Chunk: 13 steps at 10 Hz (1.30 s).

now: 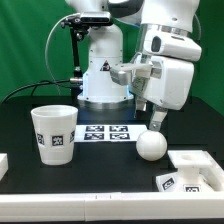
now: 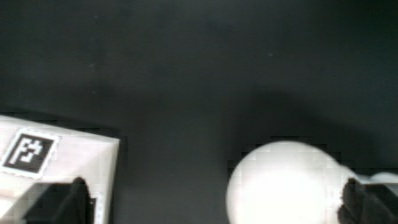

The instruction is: Assemble lamp

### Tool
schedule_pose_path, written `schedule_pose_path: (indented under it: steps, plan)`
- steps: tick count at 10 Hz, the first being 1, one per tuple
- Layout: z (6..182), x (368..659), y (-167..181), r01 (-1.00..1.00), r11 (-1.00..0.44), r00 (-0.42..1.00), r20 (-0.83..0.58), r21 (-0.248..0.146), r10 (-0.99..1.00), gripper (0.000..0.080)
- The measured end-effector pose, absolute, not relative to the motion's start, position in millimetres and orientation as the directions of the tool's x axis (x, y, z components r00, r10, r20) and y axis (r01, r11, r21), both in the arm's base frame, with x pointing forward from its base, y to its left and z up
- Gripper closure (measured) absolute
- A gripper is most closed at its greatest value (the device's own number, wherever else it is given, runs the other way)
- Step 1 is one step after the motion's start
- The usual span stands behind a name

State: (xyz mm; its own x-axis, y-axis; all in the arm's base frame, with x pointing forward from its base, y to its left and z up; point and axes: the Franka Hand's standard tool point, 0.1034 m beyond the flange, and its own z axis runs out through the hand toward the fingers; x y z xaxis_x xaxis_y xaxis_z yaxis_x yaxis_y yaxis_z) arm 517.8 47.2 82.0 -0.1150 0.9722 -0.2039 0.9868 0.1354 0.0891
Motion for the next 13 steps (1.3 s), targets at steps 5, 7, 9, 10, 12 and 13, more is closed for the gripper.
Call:
schedule_pose_path:
  steps: [5,7,9,10,12,13]
  plan:
    - [81.3,516,60,0.883,-0.438,0.458,-0.105,0.170,0.883,0.0100]
    - [82.6,517,62,0.644,-0.756,0.764,-0.054,0.121,0.642,0.0100]
    - [82.4,518,64,0.583,-0.804,0.812,-0.038,0.114,0.583,0.0100]
    - [82.3,517,66,0.513,-0.852,0.858,-0.026,0.108,0.513,0.0100]
    - [81.7,515,66,0.341,-0.936,0.940,-0.023,0.090,0.340,0.0100]
    - [81.4,512,62,0.195,-0.978,0.980,-0.042,0.078,0.192,0.0100]
